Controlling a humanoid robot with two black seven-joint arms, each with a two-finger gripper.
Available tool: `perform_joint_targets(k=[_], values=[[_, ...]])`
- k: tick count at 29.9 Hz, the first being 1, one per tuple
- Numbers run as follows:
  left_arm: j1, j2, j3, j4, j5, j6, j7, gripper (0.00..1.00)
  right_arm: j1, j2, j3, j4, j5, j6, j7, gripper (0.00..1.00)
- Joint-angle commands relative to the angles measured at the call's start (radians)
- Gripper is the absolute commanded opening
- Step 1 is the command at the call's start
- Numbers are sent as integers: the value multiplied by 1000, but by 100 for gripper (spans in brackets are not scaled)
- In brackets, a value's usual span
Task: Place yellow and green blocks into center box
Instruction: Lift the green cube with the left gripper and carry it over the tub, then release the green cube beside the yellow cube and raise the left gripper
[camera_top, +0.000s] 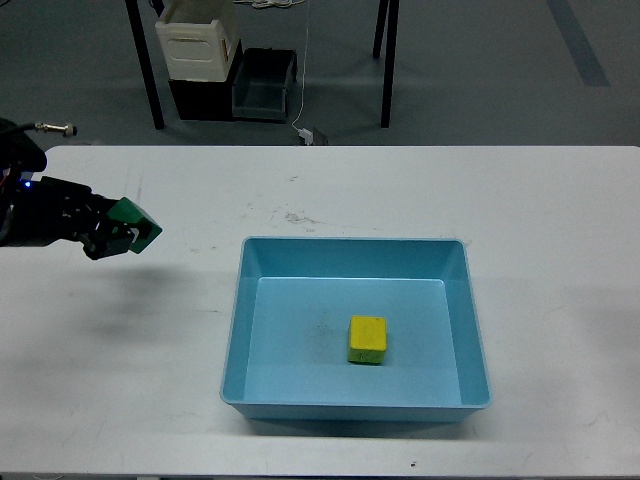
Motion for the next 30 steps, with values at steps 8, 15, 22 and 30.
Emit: perform_joint_targets(k=[8,15,22,30], values=[[-174,-292,19,-104,-1,-141,0,27,-2,0,0,-25,0,0,0,100],[-257,-472,186,-77,134,-141,0,27,0,3,1,-34,0,0,0,100],[-245,-587,271,31,228,-141,0,30,2,5,1,-41,0,0,0,100],[-176,-639,283,66,236,-141,0,58,2,6,9,-39,0,0,0,100]])
